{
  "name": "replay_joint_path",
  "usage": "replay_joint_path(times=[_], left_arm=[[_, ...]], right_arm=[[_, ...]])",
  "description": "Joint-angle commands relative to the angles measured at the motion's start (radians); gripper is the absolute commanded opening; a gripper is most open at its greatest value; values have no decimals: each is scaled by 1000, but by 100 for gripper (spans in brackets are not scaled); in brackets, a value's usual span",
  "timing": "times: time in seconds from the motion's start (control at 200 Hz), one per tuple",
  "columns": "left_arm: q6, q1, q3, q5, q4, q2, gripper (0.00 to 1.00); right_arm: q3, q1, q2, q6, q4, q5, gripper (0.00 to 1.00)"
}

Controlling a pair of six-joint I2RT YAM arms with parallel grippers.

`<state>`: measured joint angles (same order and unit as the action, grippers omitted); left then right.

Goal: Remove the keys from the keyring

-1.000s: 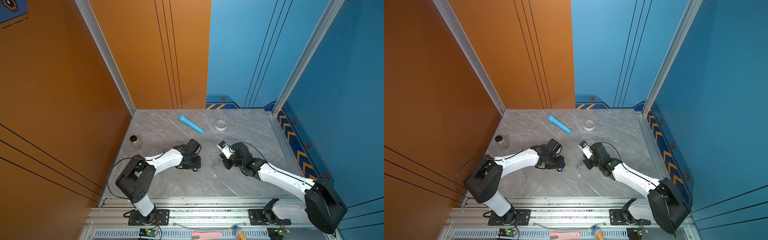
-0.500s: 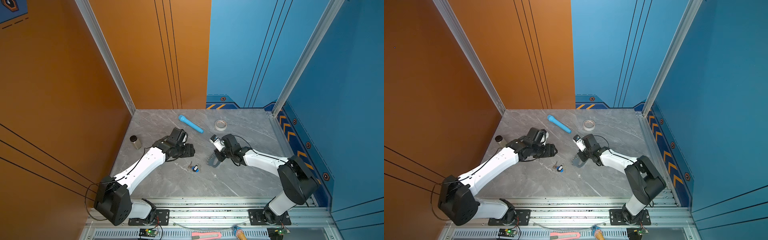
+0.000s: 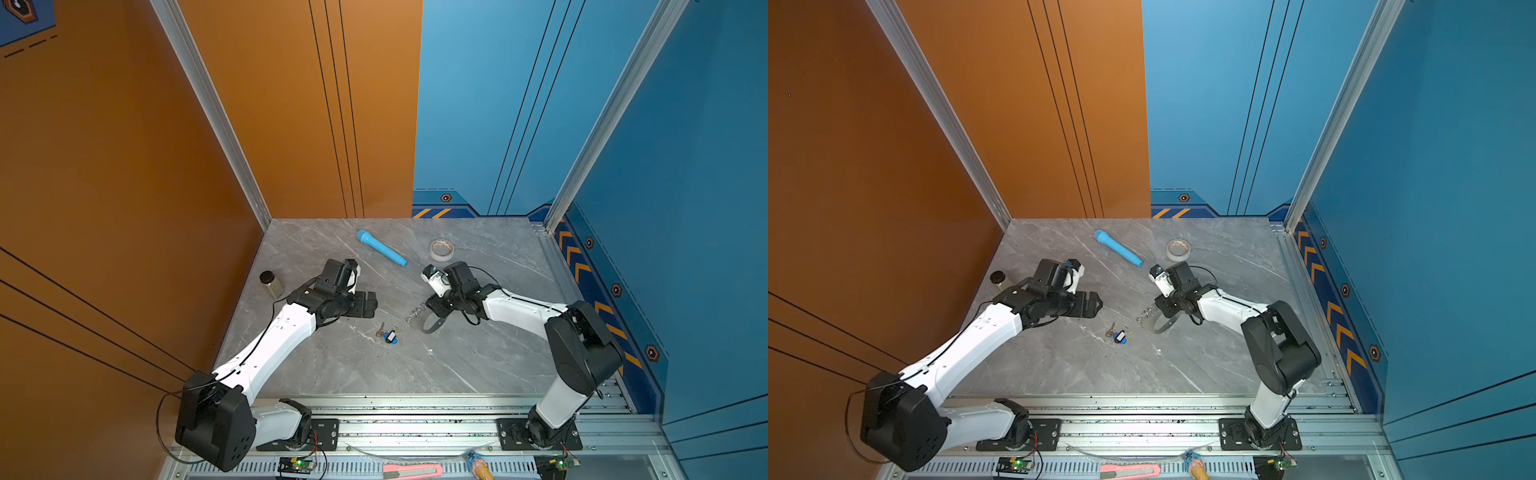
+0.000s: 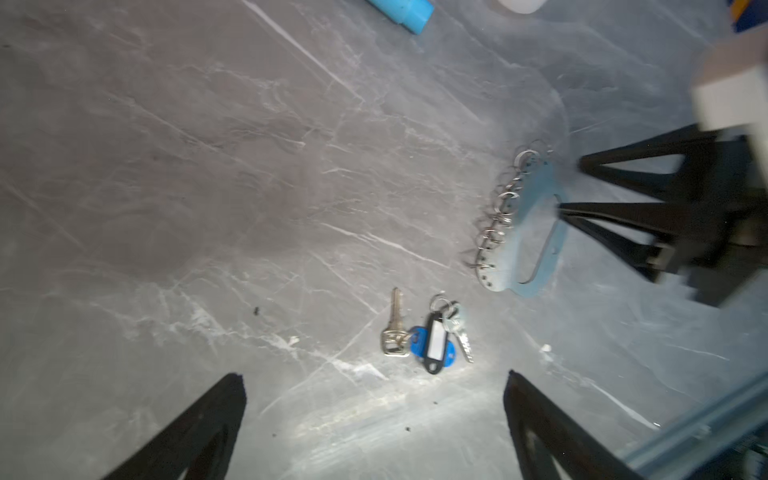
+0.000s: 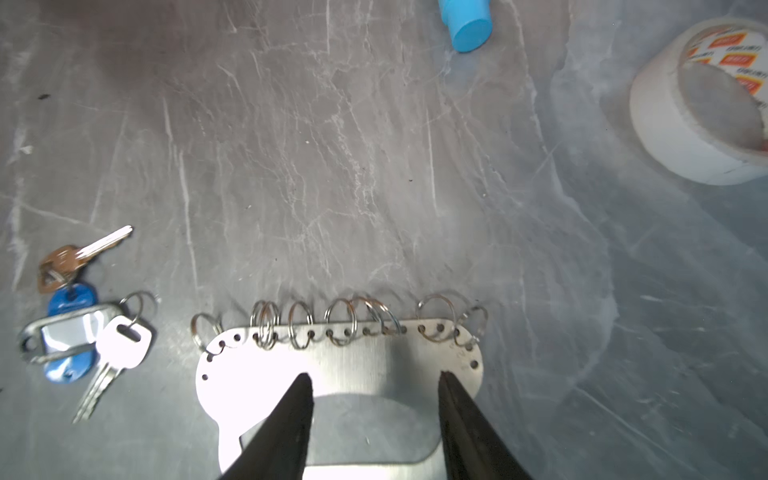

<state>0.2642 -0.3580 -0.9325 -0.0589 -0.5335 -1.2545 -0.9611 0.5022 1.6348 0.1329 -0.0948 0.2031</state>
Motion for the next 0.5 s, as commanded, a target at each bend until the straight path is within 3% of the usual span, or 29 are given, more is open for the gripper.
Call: replay_joint_path(times=[0.0, 0.105, 0.195, 0.285, 0.42, 0.496], left_arm=[[-124, 68, 89, 169, 121, 60, 98], [-164, 143, 180, 244, 264, 81, 98], [-207, 194, 254, 298, 424, 74, 98], [-225, 239, 319, 356, 578, 52, 98], [-241, 279, 378, 376, 776, -24, 98], [-242, 280, 391, 372, 870, -91, 98]], right_arm=[[100, -89, -159, -63, 68, 80, 63], [223, -215, -271, -104, 203, 71, 72], [338, -330, -329, -156, 355, 12, 100], [399, -425, -351, -165, 443, -50, 100], [450, -479, -345, -130, 553, -192, 100], [446, -500, -279, -164, 618, -185, 100]])
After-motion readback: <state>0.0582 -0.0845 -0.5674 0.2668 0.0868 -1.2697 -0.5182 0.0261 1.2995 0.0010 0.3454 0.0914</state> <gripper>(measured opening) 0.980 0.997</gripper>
